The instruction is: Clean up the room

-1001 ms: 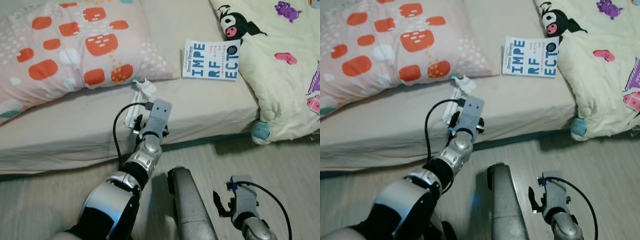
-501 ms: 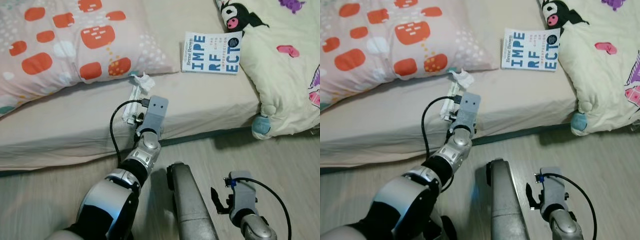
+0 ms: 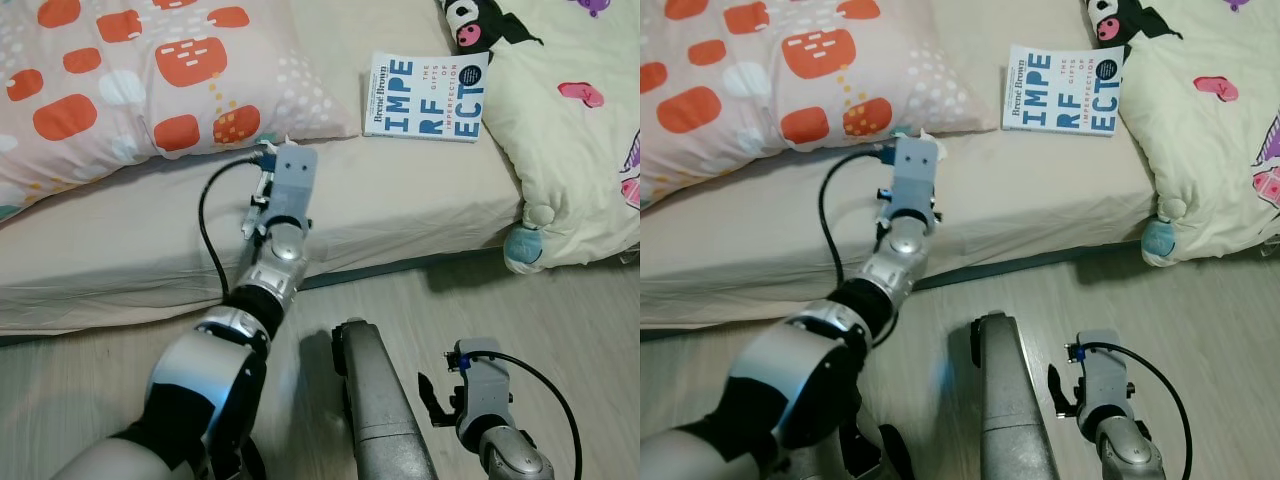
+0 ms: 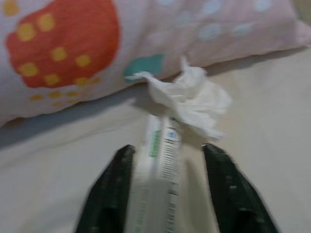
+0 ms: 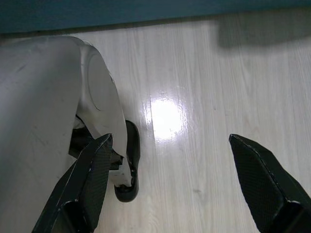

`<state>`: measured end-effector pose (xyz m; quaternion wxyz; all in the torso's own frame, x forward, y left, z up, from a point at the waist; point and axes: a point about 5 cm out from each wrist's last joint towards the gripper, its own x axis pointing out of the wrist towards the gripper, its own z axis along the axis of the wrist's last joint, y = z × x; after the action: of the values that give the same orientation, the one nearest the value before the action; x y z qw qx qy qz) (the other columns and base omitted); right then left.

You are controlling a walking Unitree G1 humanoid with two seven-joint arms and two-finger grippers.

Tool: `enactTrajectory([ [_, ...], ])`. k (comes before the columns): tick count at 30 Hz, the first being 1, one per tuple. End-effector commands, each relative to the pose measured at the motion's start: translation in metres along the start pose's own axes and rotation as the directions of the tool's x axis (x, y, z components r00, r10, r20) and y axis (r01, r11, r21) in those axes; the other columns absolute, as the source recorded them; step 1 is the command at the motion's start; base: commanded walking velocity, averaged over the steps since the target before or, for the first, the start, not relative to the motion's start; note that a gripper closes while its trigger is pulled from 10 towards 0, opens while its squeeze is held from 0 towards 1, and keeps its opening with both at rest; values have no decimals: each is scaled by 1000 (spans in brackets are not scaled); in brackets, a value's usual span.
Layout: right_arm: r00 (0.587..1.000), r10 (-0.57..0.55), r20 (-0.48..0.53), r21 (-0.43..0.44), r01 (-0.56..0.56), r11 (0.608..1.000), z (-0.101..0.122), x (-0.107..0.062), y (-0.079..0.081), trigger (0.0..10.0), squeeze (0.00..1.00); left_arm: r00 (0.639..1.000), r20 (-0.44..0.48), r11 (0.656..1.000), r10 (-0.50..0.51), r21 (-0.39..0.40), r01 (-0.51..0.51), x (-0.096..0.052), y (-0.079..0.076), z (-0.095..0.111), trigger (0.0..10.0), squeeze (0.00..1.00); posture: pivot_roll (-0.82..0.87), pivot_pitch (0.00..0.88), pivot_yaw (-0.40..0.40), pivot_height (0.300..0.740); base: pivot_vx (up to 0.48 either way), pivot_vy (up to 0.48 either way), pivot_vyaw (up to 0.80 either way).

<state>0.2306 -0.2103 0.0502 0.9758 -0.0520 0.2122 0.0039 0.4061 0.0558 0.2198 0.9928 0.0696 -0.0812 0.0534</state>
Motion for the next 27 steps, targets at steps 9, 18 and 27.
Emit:
enactTrajectory([
  [9, 998, 6, -67, 24, -4, 1000, -15, -8, 0, 10000, 0, 991, -132, 996, -19, 89, 31, -10, 7, -38, 10000, 1000, -427, 609, -31, 570, 0, 0, 0],
  [18, 997, 4, -73, 17, -3, 1000, -12, -9, -3, 10000, 0, 948, -312, 988, -61, 115, 101, -21, 16, -74, 10000, 0, -439, 602, -37, 570, 0, 0, 0],
  [27, 998, -5, -70, 11, 6, 1000, -9, -11, -6, 10000, 0, 954, -295, 993, -63, 75, 88, -18, 18, -69, 0, 0, -441, 601, -38, 570, 0, 0, 0],
])
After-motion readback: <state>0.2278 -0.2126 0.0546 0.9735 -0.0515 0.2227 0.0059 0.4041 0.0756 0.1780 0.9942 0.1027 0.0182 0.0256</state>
